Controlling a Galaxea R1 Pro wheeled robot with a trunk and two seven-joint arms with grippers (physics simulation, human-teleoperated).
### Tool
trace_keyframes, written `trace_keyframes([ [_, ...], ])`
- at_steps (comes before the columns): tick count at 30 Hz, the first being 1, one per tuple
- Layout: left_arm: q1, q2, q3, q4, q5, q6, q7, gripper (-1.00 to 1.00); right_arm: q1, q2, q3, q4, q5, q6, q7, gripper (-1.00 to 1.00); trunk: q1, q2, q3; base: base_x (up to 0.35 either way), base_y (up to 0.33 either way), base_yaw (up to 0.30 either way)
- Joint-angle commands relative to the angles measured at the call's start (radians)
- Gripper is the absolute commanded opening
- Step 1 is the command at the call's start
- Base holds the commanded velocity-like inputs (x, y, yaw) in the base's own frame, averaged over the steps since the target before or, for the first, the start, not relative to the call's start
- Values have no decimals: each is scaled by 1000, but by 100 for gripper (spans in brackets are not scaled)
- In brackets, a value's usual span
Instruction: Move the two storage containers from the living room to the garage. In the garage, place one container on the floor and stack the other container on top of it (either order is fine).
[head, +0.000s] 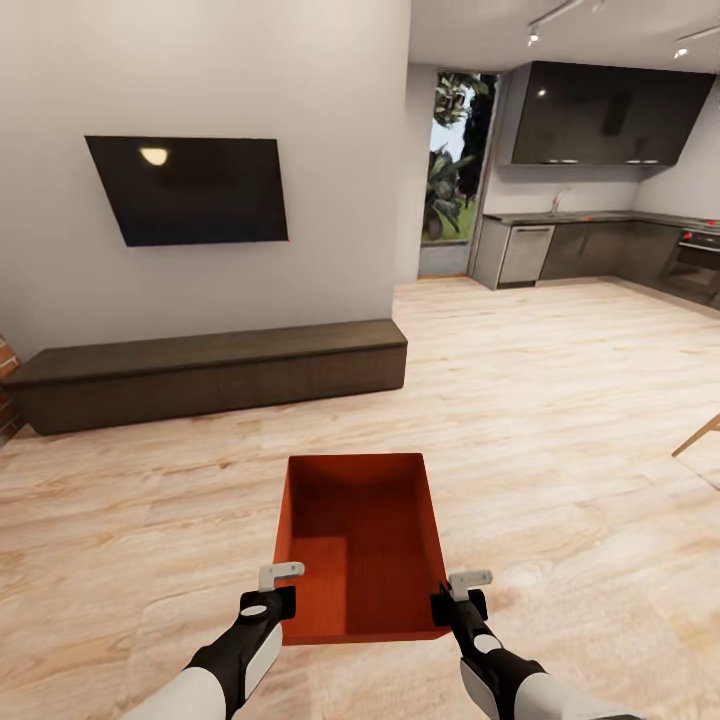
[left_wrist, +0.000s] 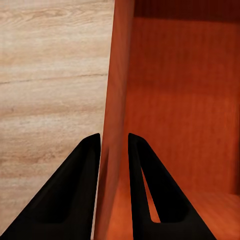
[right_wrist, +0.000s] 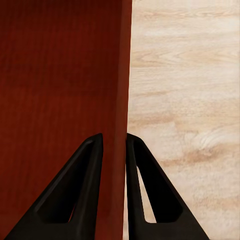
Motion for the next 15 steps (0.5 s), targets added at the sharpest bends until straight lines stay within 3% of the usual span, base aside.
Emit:
trace_keyframes([
  [1,0,5,10,-2,-4,6,15,-100,-1,0,-30,0,-10,-5,-22,-100,0,0,1,0,0,0],
  [15,0,5,10,-2,-4,6,15,-100,-1,0,-30,0,-10,-5,-22,-100,0,0,23,0,0,0],
])
